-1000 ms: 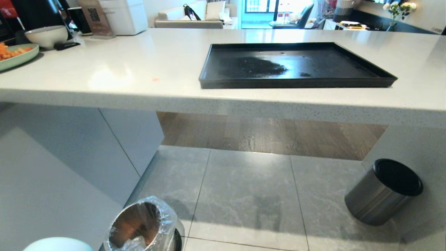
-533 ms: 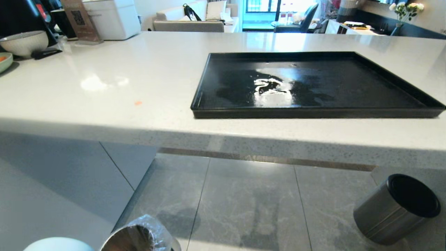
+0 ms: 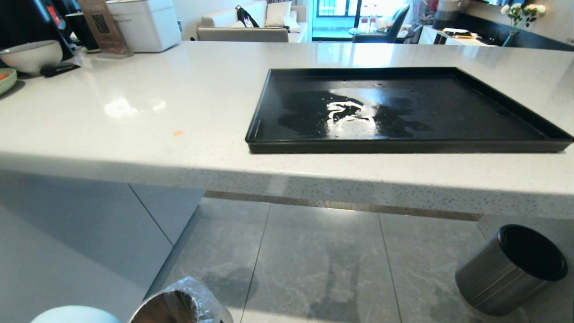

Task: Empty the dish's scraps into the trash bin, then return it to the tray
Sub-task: Put the bowl back to the table

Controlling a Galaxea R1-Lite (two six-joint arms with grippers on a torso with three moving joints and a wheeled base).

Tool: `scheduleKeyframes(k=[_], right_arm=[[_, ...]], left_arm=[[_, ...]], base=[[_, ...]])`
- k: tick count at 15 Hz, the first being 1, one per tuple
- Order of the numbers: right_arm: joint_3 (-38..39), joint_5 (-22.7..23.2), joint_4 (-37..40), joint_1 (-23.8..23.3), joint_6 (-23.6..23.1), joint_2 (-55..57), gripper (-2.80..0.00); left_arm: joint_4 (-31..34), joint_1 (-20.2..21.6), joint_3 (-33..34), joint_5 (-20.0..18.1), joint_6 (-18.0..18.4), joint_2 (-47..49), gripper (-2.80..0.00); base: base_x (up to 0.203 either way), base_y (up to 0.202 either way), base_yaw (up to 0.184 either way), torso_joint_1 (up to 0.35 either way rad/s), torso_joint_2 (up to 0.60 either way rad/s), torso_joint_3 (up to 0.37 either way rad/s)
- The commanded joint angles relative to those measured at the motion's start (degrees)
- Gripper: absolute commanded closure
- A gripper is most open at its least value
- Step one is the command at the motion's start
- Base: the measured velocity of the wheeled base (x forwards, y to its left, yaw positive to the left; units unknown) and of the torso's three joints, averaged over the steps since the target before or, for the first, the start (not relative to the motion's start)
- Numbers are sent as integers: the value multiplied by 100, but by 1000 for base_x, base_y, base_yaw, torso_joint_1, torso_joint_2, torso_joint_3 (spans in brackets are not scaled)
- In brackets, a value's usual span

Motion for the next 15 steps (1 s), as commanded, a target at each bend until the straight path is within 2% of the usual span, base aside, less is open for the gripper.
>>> scheduleKeyframes(k=[1, 12, 15], right_arm=[[-1, 0, -2, 1, 8, -2, 0], [-1, 0, -2, 1, -1, -2, 0], [-1, 0, -2, 1, -13, -2, 0]], left_arm=[[-2, 0, 0, 2, -5, -1, 0], [-8, 2, 0, 2, -5, -1, 0], [-8, 0, 0, 2, -5, -1, 0]], base=[[0, 0, 0, 0, 0, 0], [0, 0, 0, 0, 0, 0], [0, 0, 0, -23, -183, -219]])
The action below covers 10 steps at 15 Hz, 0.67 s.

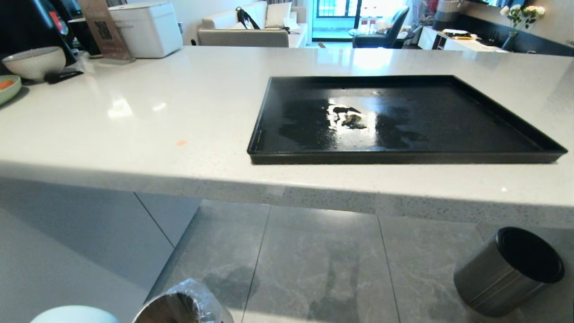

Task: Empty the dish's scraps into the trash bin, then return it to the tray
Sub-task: Put the bowl back to the table

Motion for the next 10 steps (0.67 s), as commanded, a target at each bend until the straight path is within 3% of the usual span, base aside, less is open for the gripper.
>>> scheduleKeyframes(k=[1, 10], right_arm=[[-1, -2, -4, 1, -3, -2, 0], [6, 1, -4, 1, 5, -2, 0]], left_arm=[[-4, 2, 0, 4, -2, -1, 0], [-8, 0, 0, 2, -2, -1, 0]], base=[[0, 0, 0, -31, -355, -379], [0, 0, 0, 21, -431, -400]])
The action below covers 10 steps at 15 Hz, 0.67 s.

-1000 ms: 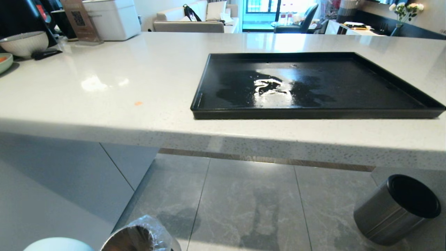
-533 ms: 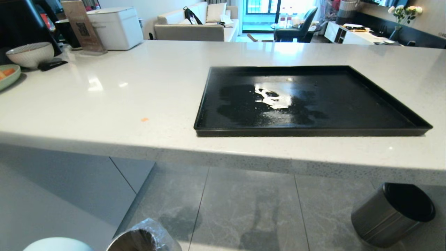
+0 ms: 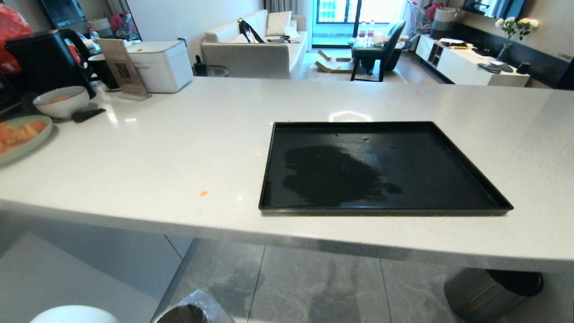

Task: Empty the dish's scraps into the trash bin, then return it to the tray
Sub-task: Put the bowl back to the table

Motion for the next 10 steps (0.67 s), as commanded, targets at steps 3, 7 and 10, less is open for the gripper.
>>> scheduleKeyframes(k=[3, 7, 10], right_arm=[[-1, -4, -2, 1, 1, -2, 0], [-1, -4, -2, 1, 1, -2, 0], [-1, -4, -2, 1, 1, -2, 0]], left_arm=[[-2, 4, 0, 2, -2, -1, 0], [-3, 0, 0, 8, -2, -1, 0], [-5, 0, 0, 2, -2, -1, 0]], base=[[0, 0, 0, 120, -474, -376], [0, 0, 0, 141, -502, -368], [0, 0, 0, 168, -530, -362]])
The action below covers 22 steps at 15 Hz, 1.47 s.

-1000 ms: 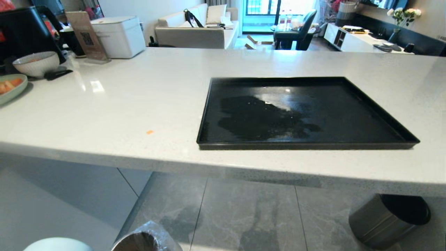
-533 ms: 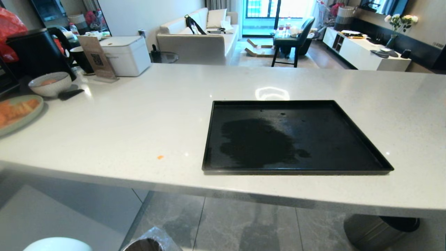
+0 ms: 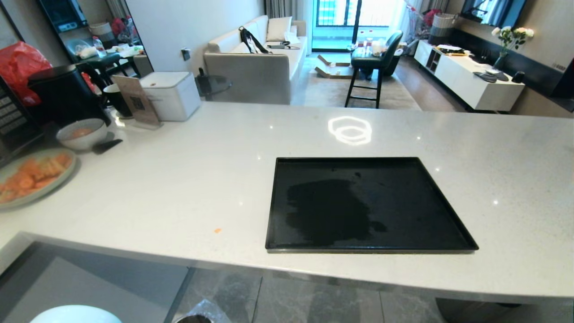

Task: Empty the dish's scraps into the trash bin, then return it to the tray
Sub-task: Put the bowl back to the table

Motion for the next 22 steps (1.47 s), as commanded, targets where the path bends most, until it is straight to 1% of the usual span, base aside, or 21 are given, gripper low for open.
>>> scheduleKeyframes(k=[1, 7, 11, 17, 22], right_arm=[[-1, 0, -4, 1, 11, -2, 0], [-1, 0, -4, 1, 11, -2, 0], [-1, 0, -4, 1, 2, -2, 0], [-1, 0, -4, 1, 11, -2, 0], [-1, 0, -4, 1, 11, -2, 0]], left_arm=[[2, 0, 0, 0, -5, -1, 0], [2, 0, 0, 3, -5, -1, 0], [-2, 0, 0, 4, -5, -1, 0], [2, 5, 0, 0, -5, -1, 0], [-1, 6, 0, 0, -5, -1, 0]], base=[[0, 0, 0, 190, -552, -364], [0, 0, 0, 216, -587, -371], [0, 0, 0, 182, -447, -271], [0, 0, 0, 142, -339, -195], [0, 0, 0, 0, 0, 0]])
